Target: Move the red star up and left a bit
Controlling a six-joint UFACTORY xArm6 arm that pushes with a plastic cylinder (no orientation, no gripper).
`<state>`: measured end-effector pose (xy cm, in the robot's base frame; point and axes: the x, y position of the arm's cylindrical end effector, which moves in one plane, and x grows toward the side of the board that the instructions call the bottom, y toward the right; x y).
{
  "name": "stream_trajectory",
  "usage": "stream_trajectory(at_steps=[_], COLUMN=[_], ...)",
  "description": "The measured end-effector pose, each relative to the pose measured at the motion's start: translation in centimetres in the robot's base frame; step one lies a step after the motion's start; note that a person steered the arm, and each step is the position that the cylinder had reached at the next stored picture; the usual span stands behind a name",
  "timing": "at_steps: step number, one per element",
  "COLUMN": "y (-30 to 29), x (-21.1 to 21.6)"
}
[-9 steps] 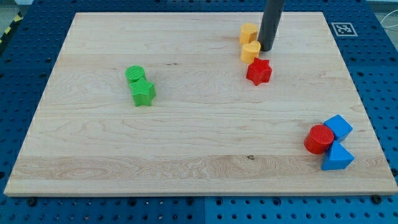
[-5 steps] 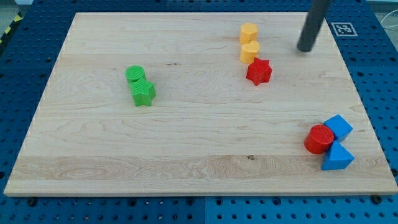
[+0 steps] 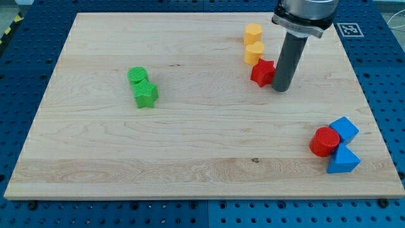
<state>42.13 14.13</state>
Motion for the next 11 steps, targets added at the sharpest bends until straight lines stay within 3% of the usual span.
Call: stream_trajectory(at_steps=[5,7,11], y=[-0.4,3.1,1.5], x=[-0.8,-1.8,-3.1])
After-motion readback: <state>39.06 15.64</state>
